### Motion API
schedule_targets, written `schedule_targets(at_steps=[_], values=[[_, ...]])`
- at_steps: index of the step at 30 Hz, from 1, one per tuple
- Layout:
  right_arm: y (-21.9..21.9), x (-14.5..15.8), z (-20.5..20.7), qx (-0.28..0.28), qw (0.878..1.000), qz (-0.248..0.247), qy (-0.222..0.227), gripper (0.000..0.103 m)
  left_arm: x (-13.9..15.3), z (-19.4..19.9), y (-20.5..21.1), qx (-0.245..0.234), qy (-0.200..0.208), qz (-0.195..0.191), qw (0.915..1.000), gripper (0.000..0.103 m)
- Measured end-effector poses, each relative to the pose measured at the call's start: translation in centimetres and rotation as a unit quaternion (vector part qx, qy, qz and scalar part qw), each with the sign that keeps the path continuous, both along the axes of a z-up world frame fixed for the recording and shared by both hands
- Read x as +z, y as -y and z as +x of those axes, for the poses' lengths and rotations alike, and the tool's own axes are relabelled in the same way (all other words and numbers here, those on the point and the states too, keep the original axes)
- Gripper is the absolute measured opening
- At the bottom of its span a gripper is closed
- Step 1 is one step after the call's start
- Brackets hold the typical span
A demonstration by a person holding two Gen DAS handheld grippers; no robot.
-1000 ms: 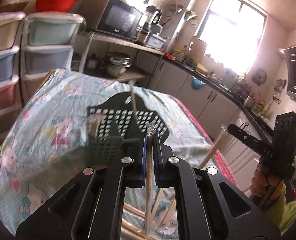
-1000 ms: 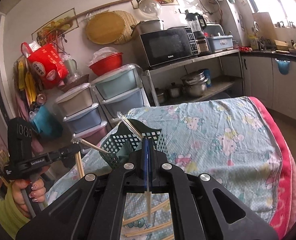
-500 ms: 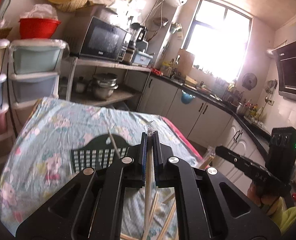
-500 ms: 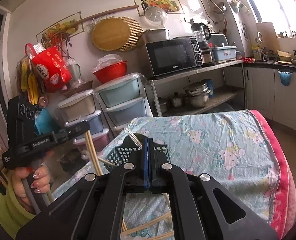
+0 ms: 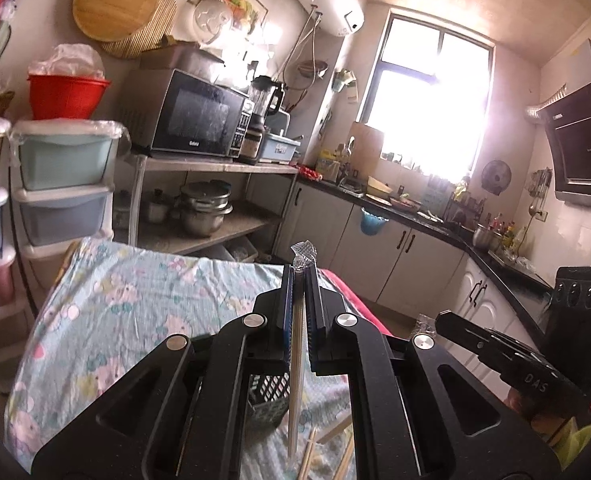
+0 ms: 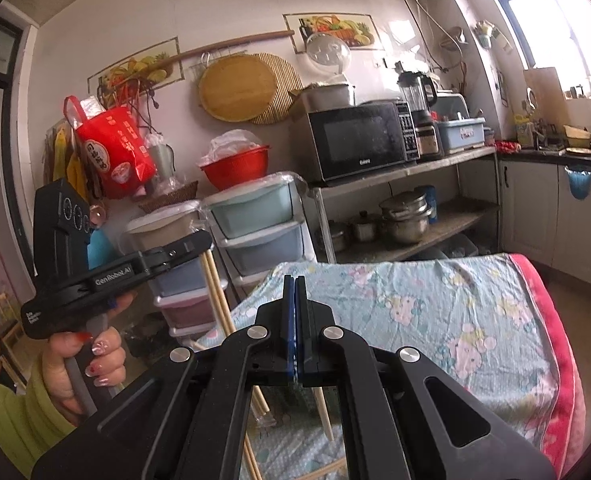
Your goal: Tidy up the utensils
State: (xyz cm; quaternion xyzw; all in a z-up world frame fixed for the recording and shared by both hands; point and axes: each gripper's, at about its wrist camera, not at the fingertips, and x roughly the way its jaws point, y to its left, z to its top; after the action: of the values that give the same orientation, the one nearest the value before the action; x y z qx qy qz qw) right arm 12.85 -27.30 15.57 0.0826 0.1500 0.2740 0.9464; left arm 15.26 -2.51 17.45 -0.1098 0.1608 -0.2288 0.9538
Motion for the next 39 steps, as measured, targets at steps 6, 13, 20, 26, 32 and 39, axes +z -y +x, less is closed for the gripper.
schedule_targets(at_steps=[6,13,20,26,32,39], values=[[-0.6,1.8,0.3,0.003,1.000,0.006,0.020,0.001,1.3,0.9,0.1,0.008,0.012,0.003,0.9999,0.003],[-1.2,3.7,1.1,0.007,0.999,0.012,0.036,0.001,2.2,2.0,-0.3,0.024,0.022,0.008,0.9994,0.003],[-2.0,5.1,2.2,0.013,0.999,0.018,0.046,0.001,3.1,2.8,-0.8,0.040,0.035,0.009,0.9986,0.003],[-2.7,5.8,3.0,0.014,0.999,0.017,0.050,0.001,3.4,3.7,-0.7,0.051,0.042,0.017,0.9976,0.003],[-3.1,6.1,4.1,0.011,0.999,0.022,0.045,0.001,2.7,4.7,-0.6,0.059,0.041,0.028,0.9970,0.003],[-3.4,5.3,5.4,0.016,0.999,0.030,0.032,0.001,1.3,5.6,-0.6,0.071,0.036,0.034,0.9963,0.003]])
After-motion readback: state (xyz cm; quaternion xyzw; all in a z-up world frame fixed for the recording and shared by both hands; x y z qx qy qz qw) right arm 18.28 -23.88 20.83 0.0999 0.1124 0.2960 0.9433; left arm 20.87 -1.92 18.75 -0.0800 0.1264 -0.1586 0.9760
